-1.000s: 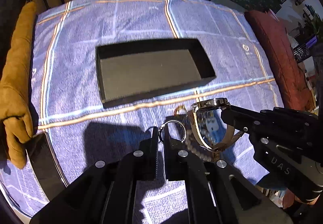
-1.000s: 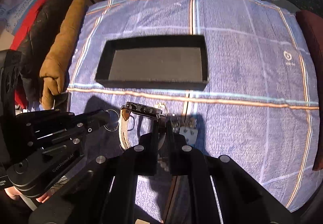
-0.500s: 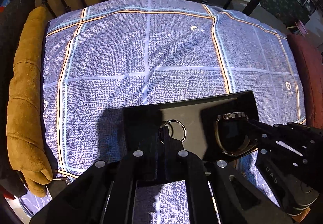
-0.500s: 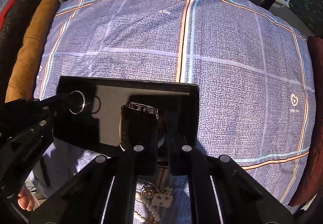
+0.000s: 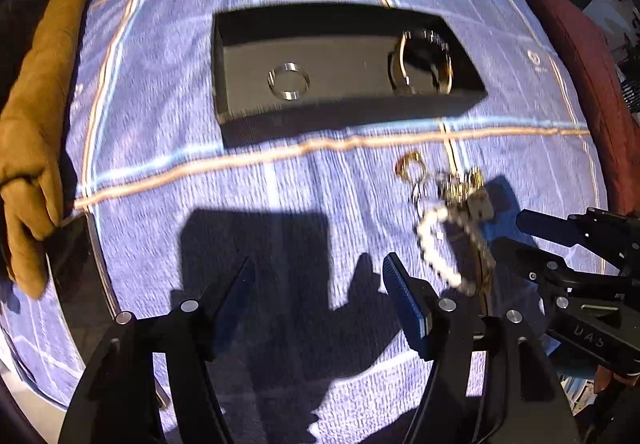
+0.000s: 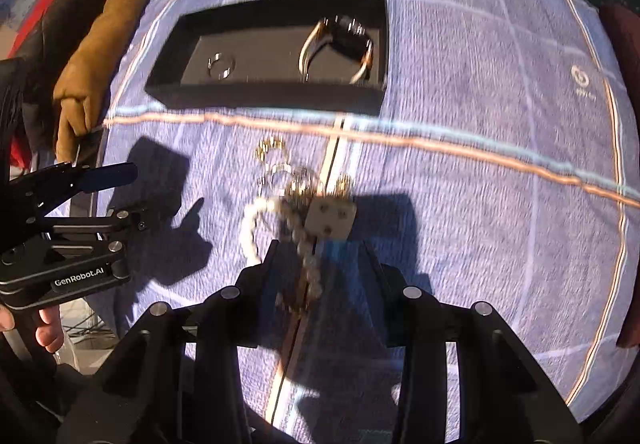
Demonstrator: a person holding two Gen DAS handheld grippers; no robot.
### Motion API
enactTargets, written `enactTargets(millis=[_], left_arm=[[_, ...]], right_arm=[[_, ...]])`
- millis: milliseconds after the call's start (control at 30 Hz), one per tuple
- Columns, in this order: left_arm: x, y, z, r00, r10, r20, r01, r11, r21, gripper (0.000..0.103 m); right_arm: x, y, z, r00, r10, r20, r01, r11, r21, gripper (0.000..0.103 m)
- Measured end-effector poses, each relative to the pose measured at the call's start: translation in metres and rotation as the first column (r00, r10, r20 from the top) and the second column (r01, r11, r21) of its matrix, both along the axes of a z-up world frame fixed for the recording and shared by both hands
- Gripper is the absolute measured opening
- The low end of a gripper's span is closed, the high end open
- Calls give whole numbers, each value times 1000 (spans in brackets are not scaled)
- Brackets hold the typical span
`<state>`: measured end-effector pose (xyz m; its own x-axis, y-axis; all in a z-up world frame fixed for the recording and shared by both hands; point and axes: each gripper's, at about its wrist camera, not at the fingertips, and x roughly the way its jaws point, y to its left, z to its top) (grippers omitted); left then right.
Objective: Organize jewelry
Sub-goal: 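Carry the ring and watch into the black tray and open both tools, then grasp the gold ring with the left tool while the right tool grasps the pearl bracelet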
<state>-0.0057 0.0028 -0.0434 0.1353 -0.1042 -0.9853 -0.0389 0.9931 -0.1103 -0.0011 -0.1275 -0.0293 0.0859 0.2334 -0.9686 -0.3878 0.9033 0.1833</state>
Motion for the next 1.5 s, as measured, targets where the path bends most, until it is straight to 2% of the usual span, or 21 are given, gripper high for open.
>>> enactTargets(millis=[67,133,200,233,300,433,667,733,767,833,867,900,1033,1133,1200,1500], left_arm=[[-8,-8,-11,999,-27,-36,27,1000,4,65],[-9,-14,-13,998,-56,-37,57,998,32,65],[-6,-15,-9,998,-50,-23,50,999,21,69],[-3,-14,-7,999,-36,-17,37,999,14,70],[2,-14,-5,1000,-24,-10,24,1000,3,71],[17,-17,0,1000,-17,3,17,1000,1,72],[54,-34,-9,1000,-9,1,9,1000,-11,71],[62,-38,-12,1000,11,3,-10,999,-31,66],[63,-37,-15,1000,30,3,-30,997,-69,65],[69,-33,-18,998,64,6,-63,992,-110,55],[71,-31,-19,997,75,9,-74,990,-120,55],[72,-30,-20,996,83,14,-81,989,-124,48],[80,-29,-23,997,74,19,-72,992,-103,29],[83,-41,-24,999,41,29,-39,998,-47,14],[84,-42,-24,999,38,33,-36,998,-57,7],[69,-36,-4,996,56,71,-48,992,-117,6]], right_arm=[[-9,0,-12,999,-14,-33,14,1000,-7,38],[-11,2,-19,999,-17,-36,16,999,-29,31],[-10,4,-21,1000,-16,-26,16,1000,-22,27],[-7,6,-24,999,-18,-34,17,999,-28,18],[-5,8,-27,999,-5,-34,4,999,-44,10],[-5,-1,-22,999,-41,-3,41,998,-47,10],[-12,-50,-10,992,-127,21,127,992,-27,10],[-13,-58,-11,991,-132,18,133,991,-27,10],[-13,-61,-12,992,-126,10,127,992,-26,10],[-16,-66,-11,993,-117,14,117,993,-23,10],[-17,-66,-11,994,-111,14,111,994,-20,10],[-17,-65,-11,994,-104,18,104,994,-17,10],[-18,-61,-12,996,-85,22,85,996,-20,10],[-15,-57,-17,996,-90,14,91,996,-21,10],[-15,-55,-18,996,-91,13,91,996,-23,10],[-20,-60,-9,993,-110,41,110,994,1,10]])
